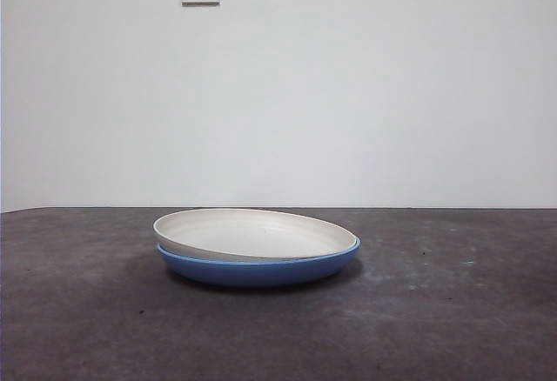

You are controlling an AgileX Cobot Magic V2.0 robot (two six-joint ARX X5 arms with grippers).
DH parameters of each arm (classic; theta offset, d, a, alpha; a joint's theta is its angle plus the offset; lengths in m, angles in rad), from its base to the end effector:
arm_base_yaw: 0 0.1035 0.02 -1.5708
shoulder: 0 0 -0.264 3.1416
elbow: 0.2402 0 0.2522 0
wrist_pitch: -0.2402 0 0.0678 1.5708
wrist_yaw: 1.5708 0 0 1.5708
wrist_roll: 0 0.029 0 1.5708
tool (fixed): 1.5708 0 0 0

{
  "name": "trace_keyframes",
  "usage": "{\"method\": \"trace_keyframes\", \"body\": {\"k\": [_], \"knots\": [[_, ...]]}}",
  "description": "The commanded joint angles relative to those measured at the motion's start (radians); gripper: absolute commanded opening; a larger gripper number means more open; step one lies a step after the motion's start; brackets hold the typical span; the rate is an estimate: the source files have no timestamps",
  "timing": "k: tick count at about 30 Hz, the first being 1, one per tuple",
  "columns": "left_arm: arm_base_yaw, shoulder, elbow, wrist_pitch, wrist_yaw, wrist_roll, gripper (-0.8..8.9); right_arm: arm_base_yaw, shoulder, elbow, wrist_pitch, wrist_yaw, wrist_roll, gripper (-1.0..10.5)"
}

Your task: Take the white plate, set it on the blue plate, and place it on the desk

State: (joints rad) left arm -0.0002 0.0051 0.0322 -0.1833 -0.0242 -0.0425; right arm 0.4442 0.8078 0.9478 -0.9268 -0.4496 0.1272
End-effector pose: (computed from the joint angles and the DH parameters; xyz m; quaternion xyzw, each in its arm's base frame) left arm 0.0949 0.0007 0.1564 -0.0202 0.0777 0.0136 0.9967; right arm 0.1192 0.0707 0.3214 0.0540 0.4079 0.3740 0.8312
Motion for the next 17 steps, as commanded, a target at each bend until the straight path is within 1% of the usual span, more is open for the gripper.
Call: {"method": "trace_keyframes", "body": {"k": [1, 13, 15, 17], "knots": [[0.002, -0.002, -0.021, -0.004, -0.002, -0.003, 0.1, 0.006, 0.007, 0.019, 0.01, -0.003, -0.011, 0.1], [0.002, -0.002, -0.021, -0.004, -0.002, -0.003, 0.09, -0.003, -0.008, 0.019, 0.01, 0.006, -0.013, 0.1], [0.002, -0.002, -0.021, -0.004, -0.002, -0.003, 0.1, -0.03, -0.015, 0.019, 0.029, 0.013, -0.08, 0.1], [0.002, -0.002, -0.021, -0.004, -0.002, -0.003, 0.1, -0.074, -0.031, 0.019, 0.064, 0.012, -0.119, 0.1]]}}
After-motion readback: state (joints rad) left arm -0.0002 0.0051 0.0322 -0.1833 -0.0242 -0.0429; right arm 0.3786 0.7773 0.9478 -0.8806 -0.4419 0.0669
